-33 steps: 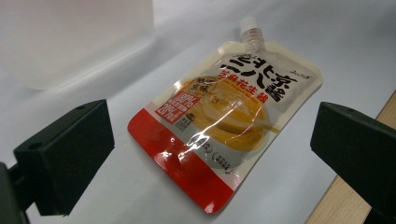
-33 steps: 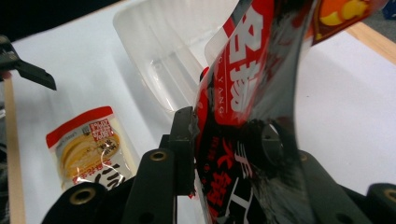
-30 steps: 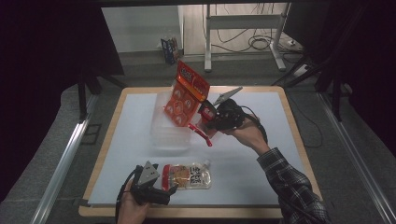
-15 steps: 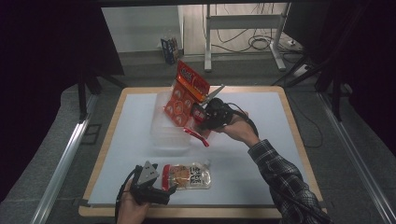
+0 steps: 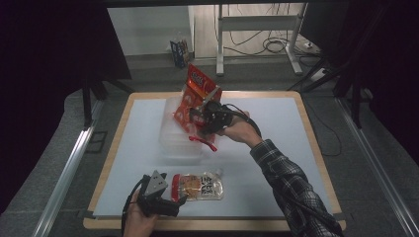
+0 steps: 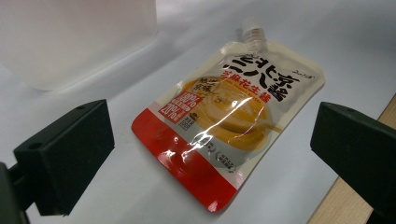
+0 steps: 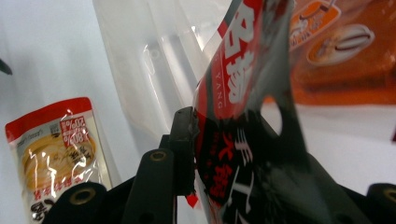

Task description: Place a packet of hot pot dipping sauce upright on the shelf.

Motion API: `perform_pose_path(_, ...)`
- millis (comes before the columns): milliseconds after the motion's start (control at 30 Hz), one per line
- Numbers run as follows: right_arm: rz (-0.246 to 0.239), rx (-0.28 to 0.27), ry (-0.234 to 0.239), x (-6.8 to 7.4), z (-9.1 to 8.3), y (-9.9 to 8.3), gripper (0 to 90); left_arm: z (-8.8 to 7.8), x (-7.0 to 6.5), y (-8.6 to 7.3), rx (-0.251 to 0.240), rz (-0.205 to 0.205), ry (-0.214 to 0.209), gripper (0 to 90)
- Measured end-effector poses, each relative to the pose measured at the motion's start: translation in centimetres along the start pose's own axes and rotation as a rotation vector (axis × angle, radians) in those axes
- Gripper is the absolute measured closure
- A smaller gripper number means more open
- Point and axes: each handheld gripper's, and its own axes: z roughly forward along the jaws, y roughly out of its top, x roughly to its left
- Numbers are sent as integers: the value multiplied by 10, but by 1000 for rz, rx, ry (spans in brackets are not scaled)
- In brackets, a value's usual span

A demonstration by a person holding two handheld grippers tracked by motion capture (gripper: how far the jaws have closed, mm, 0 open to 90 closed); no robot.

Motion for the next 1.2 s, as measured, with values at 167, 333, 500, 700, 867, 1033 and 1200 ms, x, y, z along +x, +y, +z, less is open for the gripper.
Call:
perform_pose_path(167,-16,2,-16,4,6,12,675,0,0,0,2,2,-2,0)
perform_pose_path(333,-39,1,-19,7,14,20,677,1,-1,0,-1,0,-6,0)
perform_pose_path(500,-55,-6,-18,10,21,28,679,1,-1,0,0,0,-8,0)
perform_pose_path(700,-64,-23,-9,13,28,39,681,1,-1,0,1,2,-10,0)
perform_pose_path(867,-88,-33,-7,18,36,47,681,1,-2,0,4,6,-10,0)
perform_pose_path(1033,-126,-26,-6,22,45,55,681,1,-2,0,5,7,-12,0)
perform_pose_path(1200,-139,-22,7,23,52,58,681,1,-2,0,5,9,-14,0)
